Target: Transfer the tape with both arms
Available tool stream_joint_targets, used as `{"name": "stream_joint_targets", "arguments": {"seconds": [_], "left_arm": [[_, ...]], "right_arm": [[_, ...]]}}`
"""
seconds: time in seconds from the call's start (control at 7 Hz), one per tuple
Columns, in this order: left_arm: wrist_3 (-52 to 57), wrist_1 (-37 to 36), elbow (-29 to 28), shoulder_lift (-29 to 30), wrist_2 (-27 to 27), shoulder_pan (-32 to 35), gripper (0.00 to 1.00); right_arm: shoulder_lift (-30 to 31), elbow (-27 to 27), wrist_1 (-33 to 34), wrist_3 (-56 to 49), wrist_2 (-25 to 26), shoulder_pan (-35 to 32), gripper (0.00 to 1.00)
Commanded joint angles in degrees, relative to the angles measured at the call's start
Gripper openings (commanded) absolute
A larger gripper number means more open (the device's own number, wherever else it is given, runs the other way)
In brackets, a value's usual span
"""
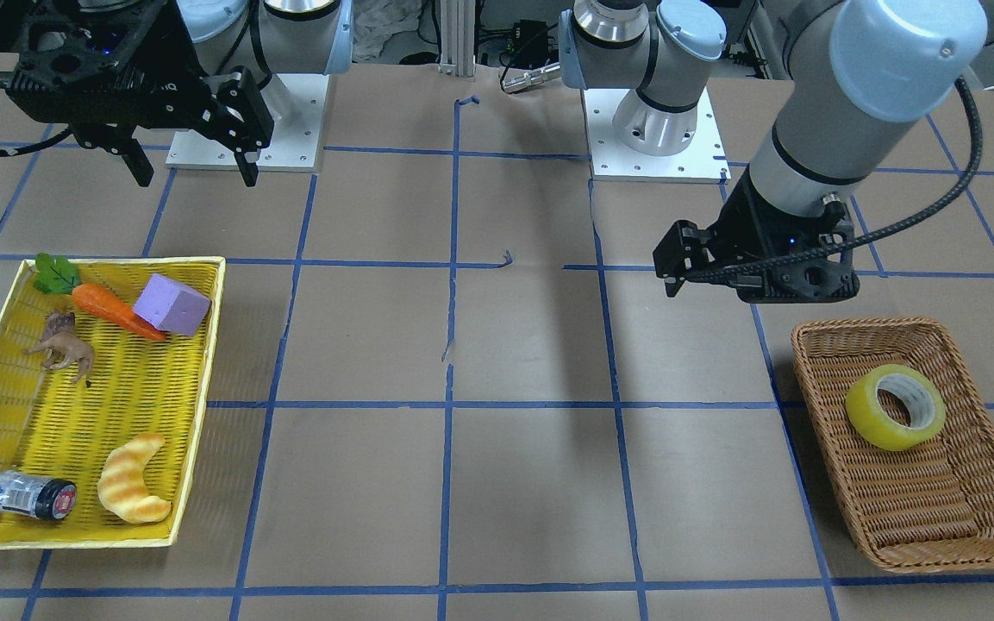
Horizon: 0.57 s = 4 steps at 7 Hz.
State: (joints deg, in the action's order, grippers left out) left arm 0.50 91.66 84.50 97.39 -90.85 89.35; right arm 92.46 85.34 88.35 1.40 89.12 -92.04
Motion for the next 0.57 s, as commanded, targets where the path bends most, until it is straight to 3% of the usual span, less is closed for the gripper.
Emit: {"name": "stream_joint_targets", "arguments": {"seconds": [0.0,0.43], "left_arm": [[-0.15,1.15,-0.83,-0.53,0.67,1.87,1.00],[0.55,0.63,-0.83,-0.62,0.59,1.88,1.00]], "right_arm": [[0.00,0.00,0.07,0.00,0.00,-0.07,1.00],[0.00,0.00,0.16,0.00,0.00,0.02,1.00]]}}
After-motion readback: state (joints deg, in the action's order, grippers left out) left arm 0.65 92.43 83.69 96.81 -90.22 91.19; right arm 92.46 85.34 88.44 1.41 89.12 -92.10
